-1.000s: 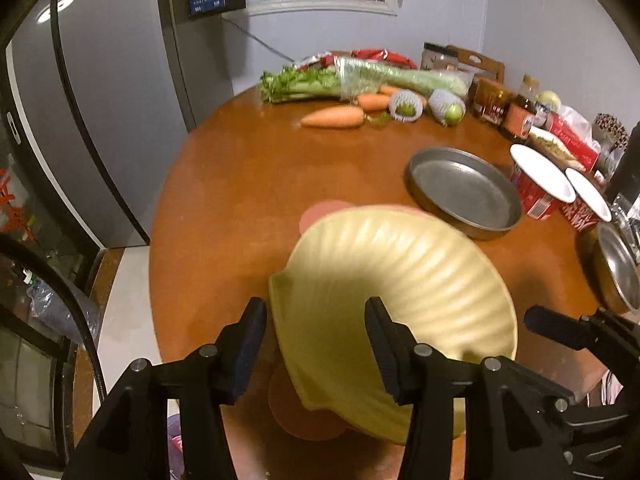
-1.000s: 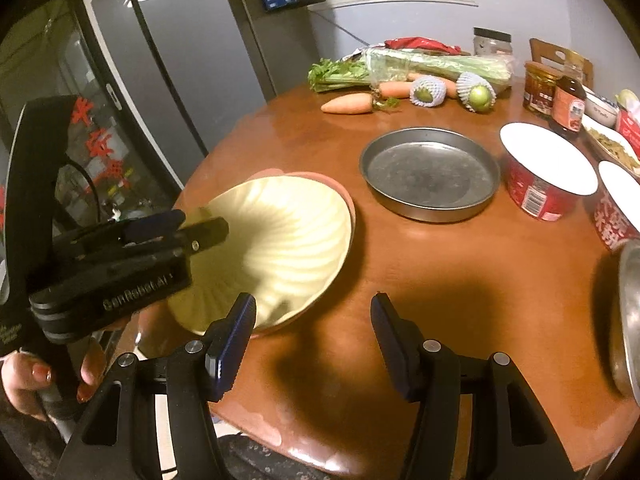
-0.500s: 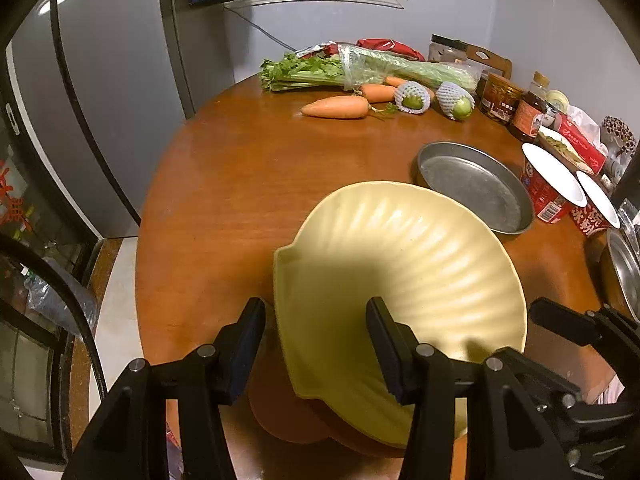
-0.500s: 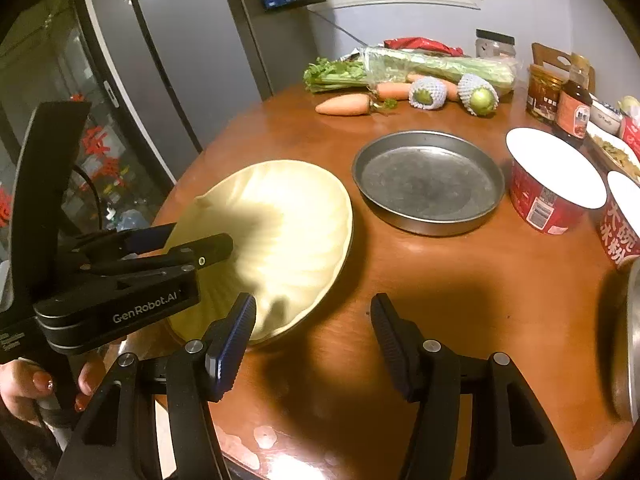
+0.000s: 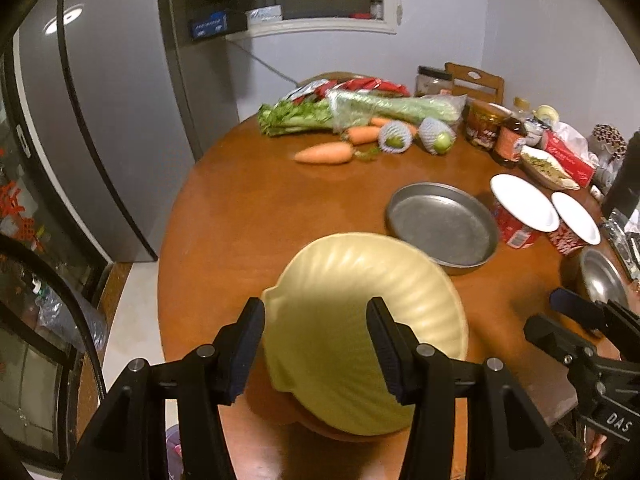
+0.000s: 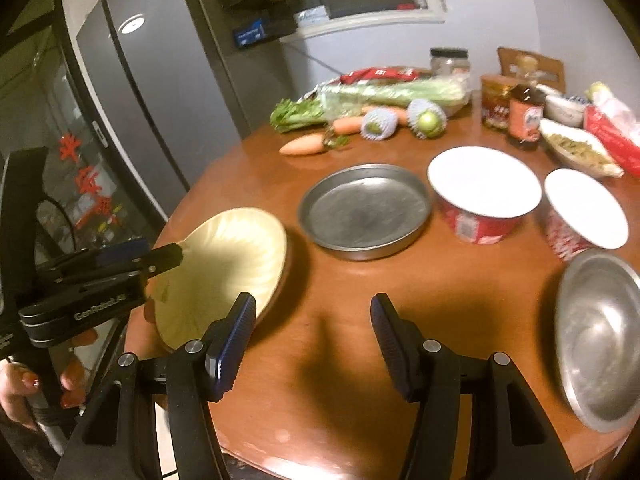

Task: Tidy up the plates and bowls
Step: 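Open the left tool and move it to the grey metal tray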

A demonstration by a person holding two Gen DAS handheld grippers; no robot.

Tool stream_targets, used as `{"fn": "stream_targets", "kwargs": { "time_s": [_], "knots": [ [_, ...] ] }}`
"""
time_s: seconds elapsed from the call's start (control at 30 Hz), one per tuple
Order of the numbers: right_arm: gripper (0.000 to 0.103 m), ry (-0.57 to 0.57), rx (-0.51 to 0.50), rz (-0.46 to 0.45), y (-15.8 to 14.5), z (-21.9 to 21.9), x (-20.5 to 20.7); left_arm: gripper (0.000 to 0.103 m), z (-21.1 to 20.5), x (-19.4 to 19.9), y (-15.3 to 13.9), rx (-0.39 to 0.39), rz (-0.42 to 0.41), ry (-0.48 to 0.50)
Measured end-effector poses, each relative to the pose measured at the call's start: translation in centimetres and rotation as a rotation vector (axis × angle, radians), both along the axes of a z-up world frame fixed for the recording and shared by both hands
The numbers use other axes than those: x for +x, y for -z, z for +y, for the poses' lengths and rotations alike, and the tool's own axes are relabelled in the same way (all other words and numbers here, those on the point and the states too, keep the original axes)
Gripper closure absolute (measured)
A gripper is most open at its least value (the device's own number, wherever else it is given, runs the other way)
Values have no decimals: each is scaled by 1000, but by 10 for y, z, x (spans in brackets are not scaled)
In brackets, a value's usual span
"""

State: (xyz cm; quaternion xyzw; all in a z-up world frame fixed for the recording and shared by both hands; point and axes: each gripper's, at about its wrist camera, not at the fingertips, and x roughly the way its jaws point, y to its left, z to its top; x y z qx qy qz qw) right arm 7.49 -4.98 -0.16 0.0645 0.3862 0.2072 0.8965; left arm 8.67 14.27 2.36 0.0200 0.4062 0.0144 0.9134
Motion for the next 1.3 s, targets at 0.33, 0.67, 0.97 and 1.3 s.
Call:
{"fn": "stream_targets", "kwargs": {
  "time_s": [0.33,0.67,0.97,1.3],
  "knots": [
    [41,76,4,-72,-17,-41,-8,48,-37,0,-21,9,-32,54],
    [41,82,49,-40,-7,-49,16,46,-61,42,-13,29,10,99],
    [41,93,40,28,12,-39,57,46,-69,106,7,36,106,107],
    [41,110,11,109,33,-35,89,46,-76,147,27,11,170,103]
  ]
}}
